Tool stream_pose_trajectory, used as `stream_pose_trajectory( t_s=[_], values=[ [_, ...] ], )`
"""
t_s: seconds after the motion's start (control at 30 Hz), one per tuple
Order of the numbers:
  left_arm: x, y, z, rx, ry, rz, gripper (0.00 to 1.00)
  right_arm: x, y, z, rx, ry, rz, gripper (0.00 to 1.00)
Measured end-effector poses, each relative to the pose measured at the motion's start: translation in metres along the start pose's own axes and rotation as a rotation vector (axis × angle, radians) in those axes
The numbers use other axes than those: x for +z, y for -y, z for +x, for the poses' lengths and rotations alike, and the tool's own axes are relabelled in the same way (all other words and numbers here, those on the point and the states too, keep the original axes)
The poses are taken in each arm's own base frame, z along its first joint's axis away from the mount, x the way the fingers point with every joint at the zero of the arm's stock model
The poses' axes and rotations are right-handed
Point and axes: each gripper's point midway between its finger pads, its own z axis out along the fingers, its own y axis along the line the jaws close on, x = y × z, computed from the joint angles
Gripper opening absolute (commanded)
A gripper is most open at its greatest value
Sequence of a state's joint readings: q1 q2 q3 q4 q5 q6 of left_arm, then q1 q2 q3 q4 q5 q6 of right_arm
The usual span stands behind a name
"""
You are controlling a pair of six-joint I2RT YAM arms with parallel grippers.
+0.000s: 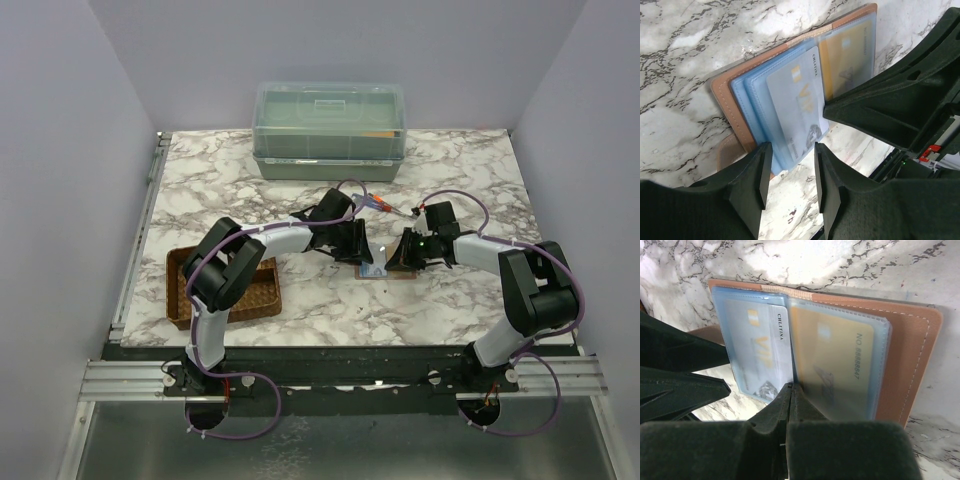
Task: Put the credit cards into the card holder
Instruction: Turn over the card slot in the card holder.
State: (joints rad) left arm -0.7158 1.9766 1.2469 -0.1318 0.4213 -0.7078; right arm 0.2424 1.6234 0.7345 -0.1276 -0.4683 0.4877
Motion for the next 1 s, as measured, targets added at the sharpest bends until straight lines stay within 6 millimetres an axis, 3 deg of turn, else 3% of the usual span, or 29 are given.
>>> stream_pose_trajectory(
  t_s=[0.4, 1.0],
  values=[
    [0.000, 0.009, -0.002, 0.013, 0.000, 0.049, 0.43, 0.000, -0.004, 0.001, -0.081, -0.008, -0.040, 0.00],
    [0.001, 0.008, -0.002, 0.010, -0.004, 0.050, 0.46, 0.003, -0.018, 0.009, -0.188, -0.007, -0.114, 0.00]
  ],
)
